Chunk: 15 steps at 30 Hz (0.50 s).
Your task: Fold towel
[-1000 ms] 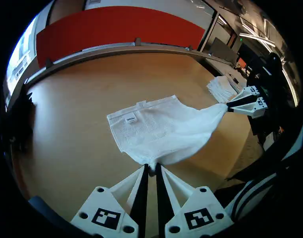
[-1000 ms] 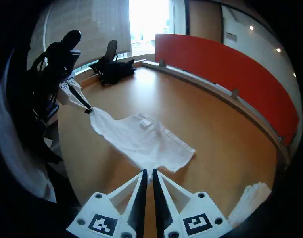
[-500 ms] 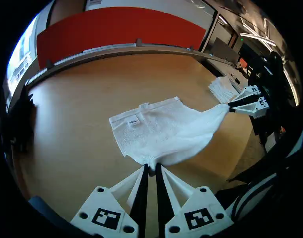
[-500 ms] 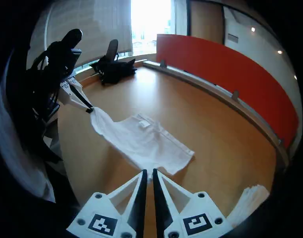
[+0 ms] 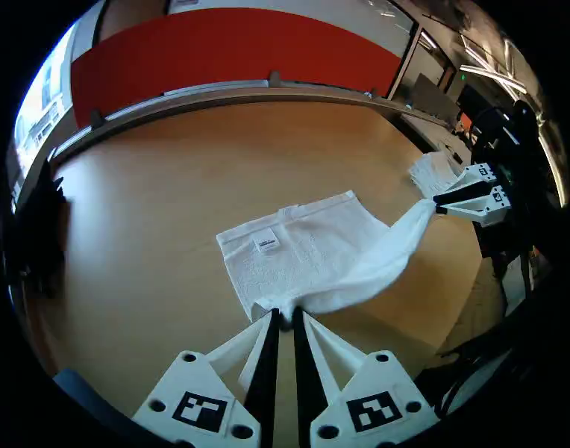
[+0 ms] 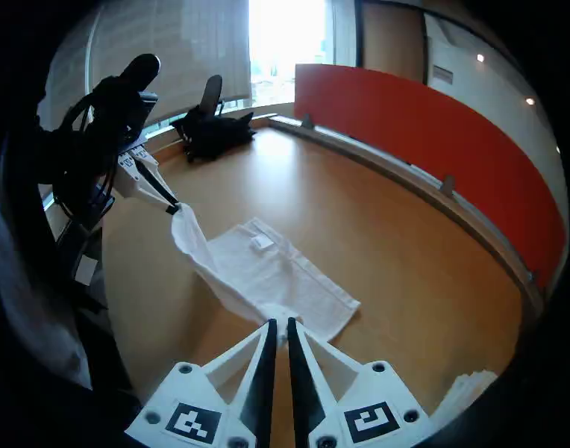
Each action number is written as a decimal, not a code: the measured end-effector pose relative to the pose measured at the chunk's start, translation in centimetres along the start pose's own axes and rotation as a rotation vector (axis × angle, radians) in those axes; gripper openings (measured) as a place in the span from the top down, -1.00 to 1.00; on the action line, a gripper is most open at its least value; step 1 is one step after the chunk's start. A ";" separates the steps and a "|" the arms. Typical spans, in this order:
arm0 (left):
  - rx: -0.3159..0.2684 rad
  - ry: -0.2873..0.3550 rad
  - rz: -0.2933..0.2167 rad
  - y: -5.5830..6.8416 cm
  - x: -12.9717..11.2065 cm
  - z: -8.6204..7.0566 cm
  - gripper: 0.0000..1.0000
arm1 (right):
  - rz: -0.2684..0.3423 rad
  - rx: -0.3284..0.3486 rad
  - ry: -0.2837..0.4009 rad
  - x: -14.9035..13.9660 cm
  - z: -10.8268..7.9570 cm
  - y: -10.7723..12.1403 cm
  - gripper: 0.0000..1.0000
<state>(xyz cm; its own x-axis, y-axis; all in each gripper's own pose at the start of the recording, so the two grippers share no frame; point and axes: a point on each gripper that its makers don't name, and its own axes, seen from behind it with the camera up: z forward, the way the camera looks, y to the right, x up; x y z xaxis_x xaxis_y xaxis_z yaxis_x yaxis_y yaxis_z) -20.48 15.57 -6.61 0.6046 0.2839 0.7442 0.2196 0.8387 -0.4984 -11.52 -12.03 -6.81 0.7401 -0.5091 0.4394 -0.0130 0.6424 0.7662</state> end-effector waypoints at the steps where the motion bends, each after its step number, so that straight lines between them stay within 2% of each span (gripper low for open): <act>1: 0.002 0.001 -0.010 -0.2 0.2 0.3 0.74 | -0.003 -0.002 -0.003 0.0 0.3 0.3 0.79; 8: 0.020 0.002 -0.053 -1.7 1.5 1.9 0.74 | -0.012 -0.016 -0.016 0.3 1.8 2.0 0.79; 15: 0.035 -0.012 -0.033 -2.8 2.4 3.3 0.74 | -0.011 -0.030 -0.030 0.1 3.2 3.4 0.79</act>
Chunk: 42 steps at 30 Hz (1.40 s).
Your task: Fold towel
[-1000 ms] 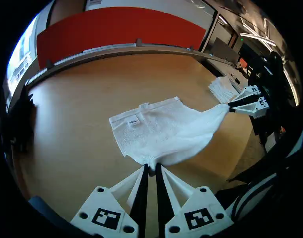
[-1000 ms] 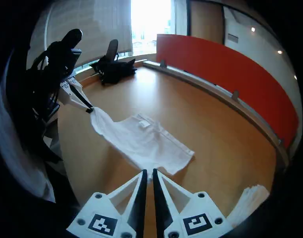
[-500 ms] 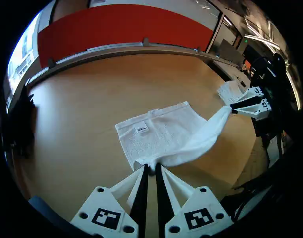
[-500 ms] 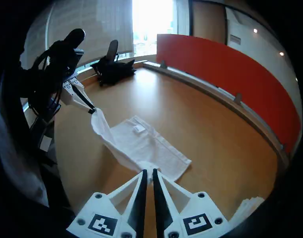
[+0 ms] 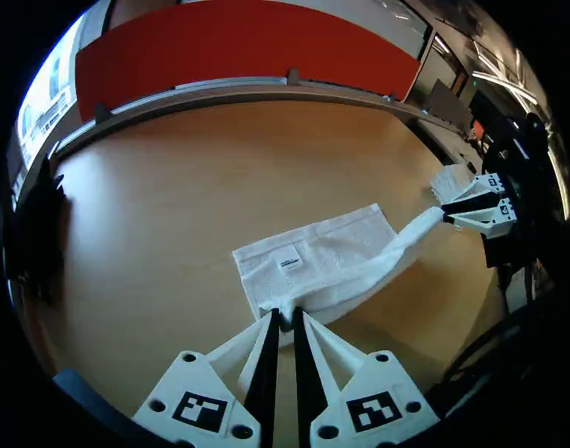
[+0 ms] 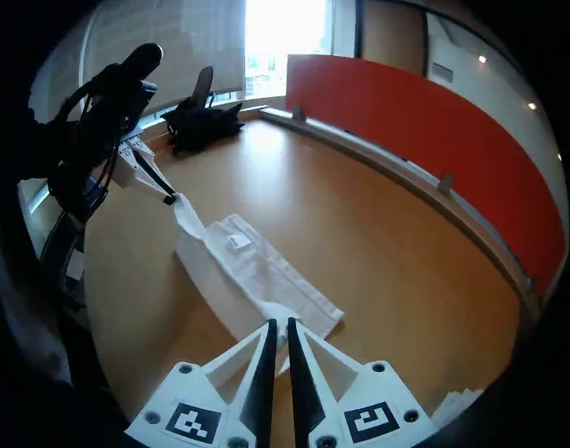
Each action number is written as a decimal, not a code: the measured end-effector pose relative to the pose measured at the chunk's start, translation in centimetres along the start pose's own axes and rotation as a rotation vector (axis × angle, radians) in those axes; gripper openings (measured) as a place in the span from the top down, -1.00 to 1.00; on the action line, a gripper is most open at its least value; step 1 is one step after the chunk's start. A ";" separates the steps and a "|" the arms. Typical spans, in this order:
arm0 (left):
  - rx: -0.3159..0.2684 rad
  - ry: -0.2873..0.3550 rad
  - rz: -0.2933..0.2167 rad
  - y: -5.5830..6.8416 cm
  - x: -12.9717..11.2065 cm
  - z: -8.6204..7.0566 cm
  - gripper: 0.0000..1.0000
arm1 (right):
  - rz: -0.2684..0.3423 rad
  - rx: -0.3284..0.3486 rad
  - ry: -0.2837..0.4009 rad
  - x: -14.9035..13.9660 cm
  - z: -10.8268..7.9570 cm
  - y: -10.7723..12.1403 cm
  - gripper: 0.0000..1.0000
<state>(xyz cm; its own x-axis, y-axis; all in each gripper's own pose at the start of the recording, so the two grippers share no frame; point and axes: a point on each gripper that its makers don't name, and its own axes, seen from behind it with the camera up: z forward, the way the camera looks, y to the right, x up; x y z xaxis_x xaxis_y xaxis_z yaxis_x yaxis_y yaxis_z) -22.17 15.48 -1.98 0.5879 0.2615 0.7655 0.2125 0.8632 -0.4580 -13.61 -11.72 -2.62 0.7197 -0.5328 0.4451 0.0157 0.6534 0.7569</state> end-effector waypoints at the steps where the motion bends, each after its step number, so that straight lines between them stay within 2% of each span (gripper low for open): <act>1: 0.000 -0.001 0.002 -0.1 0.1 0.1 0.74 | 0.002 0.000 -0.001 0.0 0.1 0.1 0.79; 12: -0.007 -0.012 0.020 -0.5 0.3 1.8 0.74 | 0.019 -0.009 -0.033 -1.4 1.4 0.9 0.79; 22: 0.019 -0.031 0.041 -1.4 0.4 4.3 0.74 | 0.062 -0.020 -0.067 -3.0 3.5 2.0 0.79; 32: 0.047 -0.039 0.055 -2.2 0.4 6.1 0.74 | 0.081 -0.040 -0.082 -3.7 4.9 2.8 0.80; 37: 0.065 -0.046 0.053 -2.7 0.3 6.9 0.55 | 0.094 -0.068 -0.094 -4.1 5.6 3.5 0.74; 40: 0.084 -0.042 0.059 -3.1 0.4 7.1 0.50 | 0.100 -0.082 -0.094 -4.1 5.9 3.8 0.55; 42: 0.098 -0.039 0.063 -3.4 0.4 7.1 0.45 | 0.099 -0.092 -0.093 -4.1 5.9 3.9 0.54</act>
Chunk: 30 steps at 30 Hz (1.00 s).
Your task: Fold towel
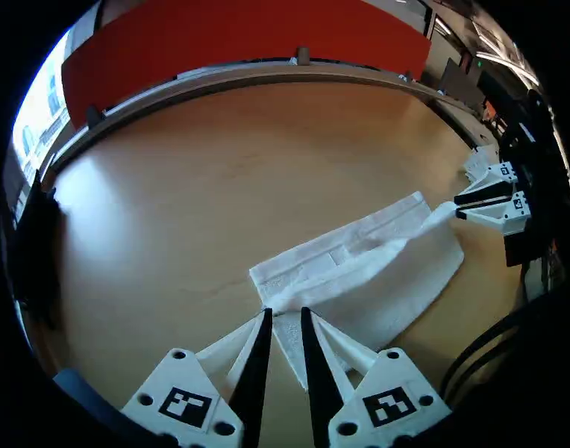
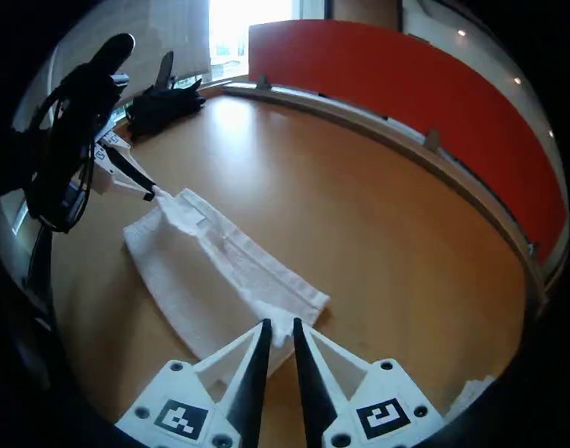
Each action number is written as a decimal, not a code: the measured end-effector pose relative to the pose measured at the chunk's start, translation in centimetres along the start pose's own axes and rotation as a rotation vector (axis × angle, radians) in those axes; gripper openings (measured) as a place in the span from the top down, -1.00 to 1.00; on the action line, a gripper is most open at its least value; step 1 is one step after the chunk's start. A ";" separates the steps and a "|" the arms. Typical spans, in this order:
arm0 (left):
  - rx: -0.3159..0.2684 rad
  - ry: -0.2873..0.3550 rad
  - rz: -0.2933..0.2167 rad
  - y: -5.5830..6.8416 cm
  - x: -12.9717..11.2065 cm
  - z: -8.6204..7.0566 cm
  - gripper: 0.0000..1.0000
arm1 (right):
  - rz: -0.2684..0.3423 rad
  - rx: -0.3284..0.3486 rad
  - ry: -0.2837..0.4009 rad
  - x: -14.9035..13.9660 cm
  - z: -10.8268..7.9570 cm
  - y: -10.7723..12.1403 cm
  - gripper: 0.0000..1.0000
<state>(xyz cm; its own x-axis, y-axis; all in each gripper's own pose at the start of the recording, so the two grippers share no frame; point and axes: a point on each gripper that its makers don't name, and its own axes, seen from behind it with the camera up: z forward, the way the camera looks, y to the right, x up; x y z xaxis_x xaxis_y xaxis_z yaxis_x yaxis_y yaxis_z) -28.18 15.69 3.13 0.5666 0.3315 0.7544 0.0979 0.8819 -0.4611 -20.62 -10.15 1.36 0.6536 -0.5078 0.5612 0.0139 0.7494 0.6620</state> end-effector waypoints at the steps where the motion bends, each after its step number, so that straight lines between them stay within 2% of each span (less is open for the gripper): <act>1: 0.005 0.003 0.002 -0.2 0.1 0.0 0.44 | -0.003 -0.005 0.000 0.0 0.0 0.1 0.50; 6: 0.016 0.016 0.000 -0.6 0.5 -0.4 0.41 | -0.012 -0.027 0.002 0.1 -0.1 0.6 0.46; 8: 0.016 0.024 -0.006 -0.7 0.7 -0.6 0.38 | -0.010 -0.038 0.005 0.2 -0.2 0.9 0.23; 11: 0.005 0.030 -0.019 -0.6 0.8 -1.1 -0.13 | -0.005 -0.057 0.012 0.3 -0.4 1.2 -0.49; 12: 0.001 0.030 -0.023 -0.5 0.7 -1.2 -0.32 | -0.003 -0.060 0.014 0.4 -0.5 1.3 -0.66; 14: -0.012 0.026 -0.030 -0.3 0.4 -1.3 -0.70 | 0.001 -0.057 0.018 0.3 -0.7 1.1 -0.81; 16: -0.015 0.027 -0.033 -0.2 0.2 -1.4 -0.80 | 0.005 -0.054 0.021 0.3 -0.8 0.8 -0.81; 30: -0.009 0.040 -0.046 0.1 -1.0 -2.7 -0.81 | 0.006 -0.048 0.023 -0.7 -1.9 -0.7 -0.80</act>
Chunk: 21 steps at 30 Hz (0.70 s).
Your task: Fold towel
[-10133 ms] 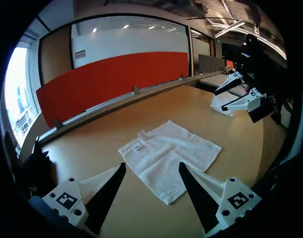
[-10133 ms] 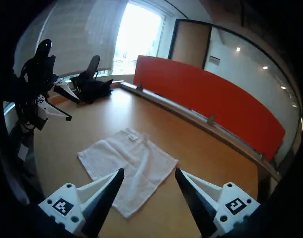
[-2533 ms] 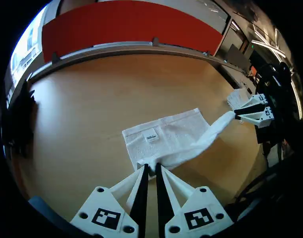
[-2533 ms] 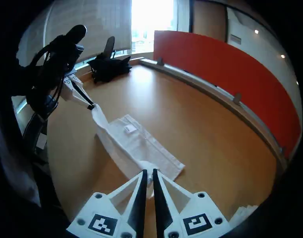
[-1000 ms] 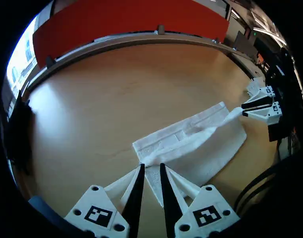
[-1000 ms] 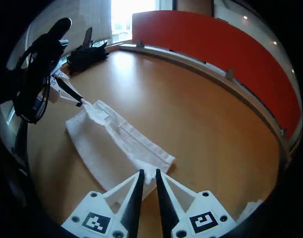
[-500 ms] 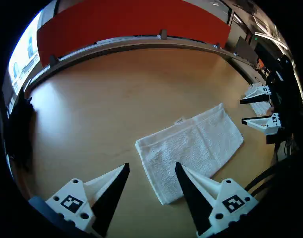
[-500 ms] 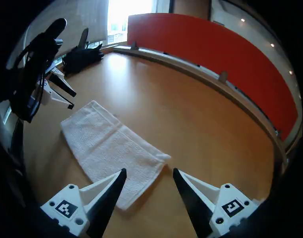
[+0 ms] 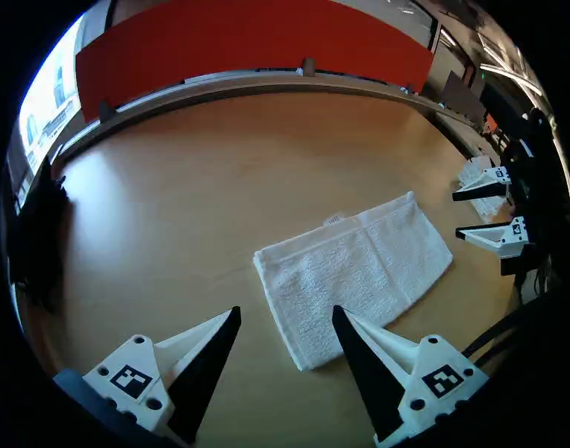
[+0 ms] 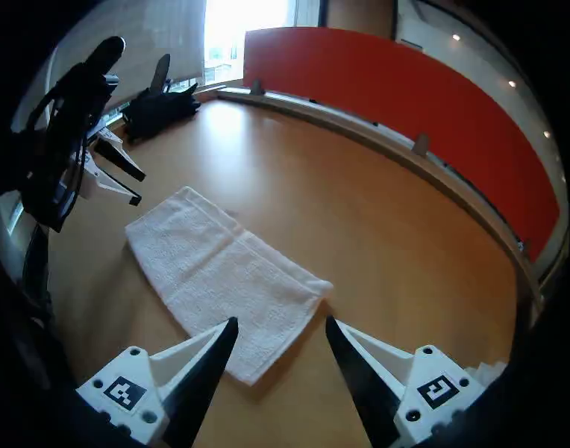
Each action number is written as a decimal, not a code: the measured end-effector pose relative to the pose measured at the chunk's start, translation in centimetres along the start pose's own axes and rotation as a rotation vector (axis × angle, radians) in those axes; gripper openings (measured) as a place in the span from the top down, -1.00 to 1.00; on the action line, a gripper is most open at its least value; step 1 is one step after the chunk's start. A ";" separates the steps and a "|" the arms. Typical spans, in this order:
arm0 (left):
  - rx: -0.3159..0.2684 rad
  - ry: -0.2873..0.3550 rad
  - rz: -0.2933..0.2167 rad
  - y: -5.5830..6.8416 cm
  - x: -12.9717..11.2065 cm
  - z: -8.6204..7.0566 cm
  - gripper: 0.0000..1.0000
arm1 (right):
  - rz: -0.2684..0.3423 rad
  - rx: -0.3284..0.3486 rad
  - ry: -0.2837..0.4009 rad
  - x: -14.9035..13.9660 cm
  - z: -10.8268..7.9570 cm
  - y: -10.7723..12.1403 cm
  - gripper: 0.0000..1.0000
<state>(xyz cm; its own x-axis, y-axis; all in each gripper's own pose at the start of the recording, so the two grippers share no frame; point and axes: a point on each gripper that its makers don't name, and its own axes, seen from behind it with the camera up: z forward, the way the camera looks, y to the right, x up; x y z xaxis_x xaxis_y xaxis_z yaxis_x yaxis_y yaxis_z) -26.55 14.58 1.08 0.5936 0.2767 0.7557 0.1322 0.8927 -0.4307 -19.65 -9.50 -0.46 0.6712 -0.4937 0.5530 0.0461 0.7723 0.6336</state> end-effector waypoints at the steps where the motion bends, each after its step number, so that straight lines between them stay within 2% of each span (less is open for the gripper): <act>1: 0.003 0.001 -0.001 0.0 -0.2 -0.2 -0.81 | 0.001 0.000 0.000 -0.1 -0.1 -0.1 -0.81; 14: 0.014 0.000 -0.001 0.7 -2.8 -2.0 -0.81 | 0.017 -0.003 -0.005 -2.1 -1.9 -1.6 -0.81; 21: 0.016 -0.005 -0.005 1.1 -3.8 -2.4 -0.81 | 0.022 -0.005 -0.011 -3.0 -2.5 -2.0 -0.81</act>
<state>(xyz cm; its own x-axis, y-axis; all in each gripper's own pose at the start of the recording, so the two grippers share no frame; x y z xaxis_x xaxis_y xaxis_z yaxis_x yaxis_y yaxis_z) -26.75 13.69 -3.41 0.5893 0.2736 0.7602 0.1224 0.8998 -0.4188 -19.89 -8.60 -4.69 0.6642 -0.4811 0.5722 0.0350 0.7846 0.6190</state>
